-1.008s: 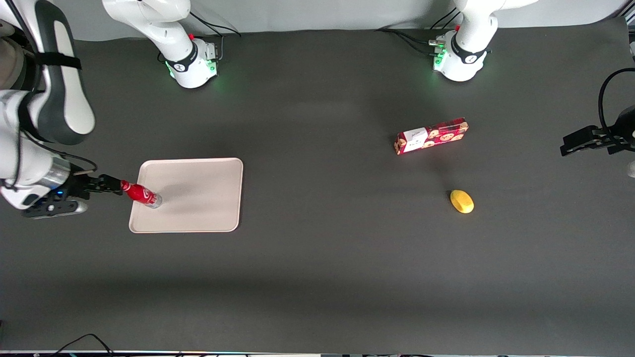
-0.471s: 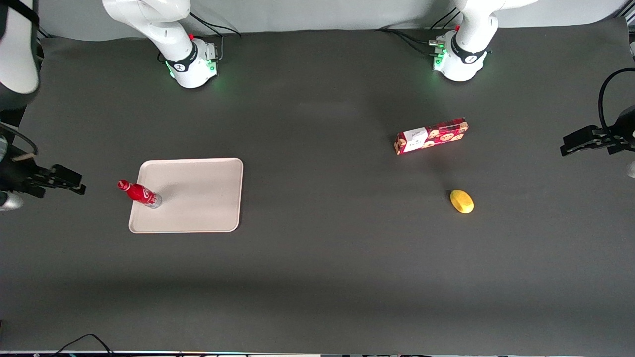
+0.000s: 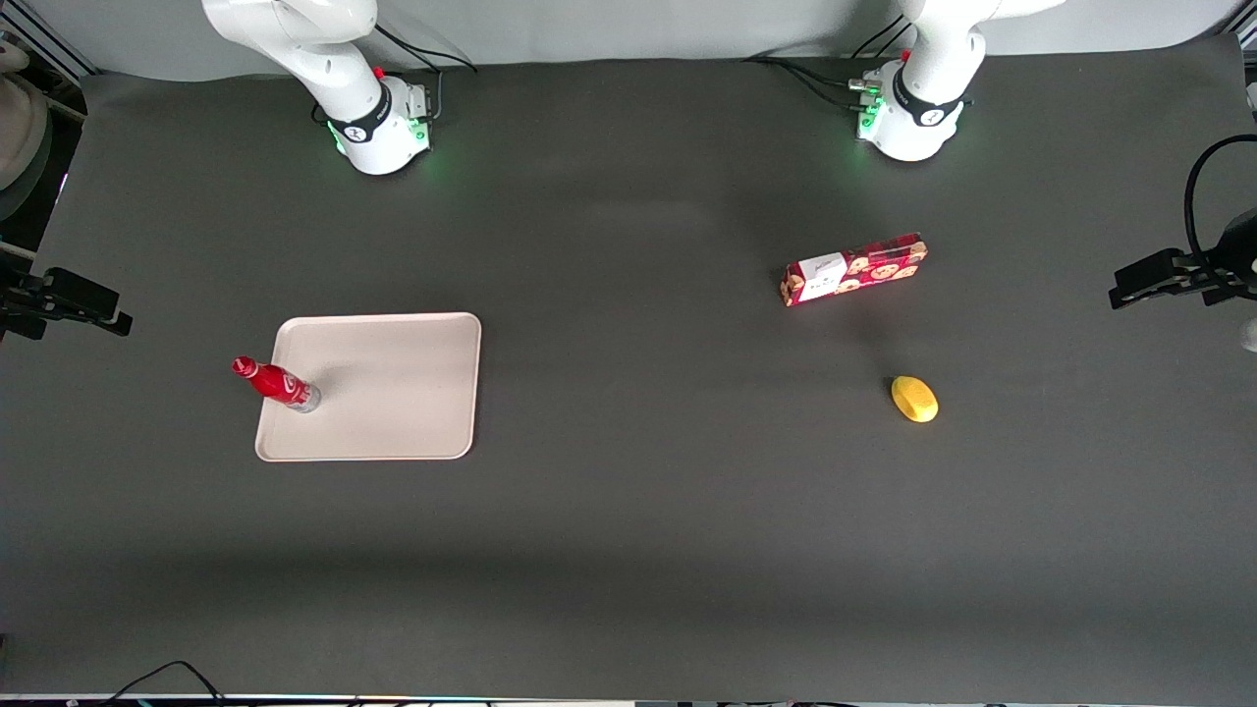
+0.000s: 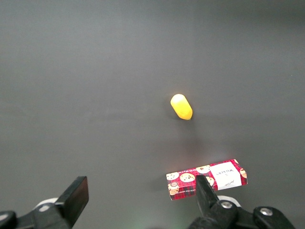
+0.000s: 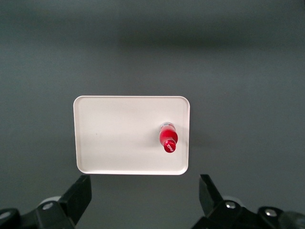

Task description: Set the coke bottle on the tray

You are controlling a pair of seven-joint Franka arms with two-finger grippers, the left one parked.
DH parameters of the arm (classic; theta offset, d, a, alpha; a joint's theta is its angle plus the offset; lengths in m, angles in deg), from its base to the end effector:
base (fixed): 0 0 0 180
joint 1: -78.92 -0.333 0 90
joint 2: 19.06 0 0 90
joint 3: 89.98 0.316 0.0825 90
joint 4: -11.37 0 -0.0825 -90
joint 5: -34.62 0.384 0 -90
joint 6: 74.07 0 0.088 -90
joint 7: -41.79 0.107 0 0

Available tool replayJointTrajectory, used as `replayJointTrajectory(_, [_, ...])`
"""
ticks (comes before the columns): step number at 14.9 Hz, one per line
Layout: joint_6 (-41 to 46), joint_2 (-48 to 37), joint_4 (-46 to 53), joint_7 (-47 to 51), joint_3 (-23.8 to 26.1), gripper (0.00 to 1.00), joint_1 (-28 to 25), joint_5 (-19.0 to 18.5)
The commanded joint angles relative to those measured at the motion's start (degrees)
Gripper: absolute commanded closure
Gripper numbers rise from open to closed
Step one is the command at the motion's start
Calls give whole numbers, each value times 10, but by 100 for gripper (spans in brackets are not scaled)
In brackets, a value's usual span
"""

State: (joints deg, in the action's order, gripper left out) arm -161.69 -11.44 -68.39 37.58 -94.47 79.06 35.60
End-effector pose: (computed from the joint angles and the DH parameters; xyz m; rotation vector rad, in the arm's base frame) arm 0.5903 -0.0424 0.6288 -3.1352 0.0092 -0.0080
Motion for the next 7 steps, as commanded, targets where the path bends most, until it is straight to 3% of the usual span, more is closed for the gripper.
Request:
replayJointTrajectory(1, [5,17,8,16,-3,0,-5,9])
replayJointTrajectory(7, [-9,32,8,17,-4,0,-5,9])
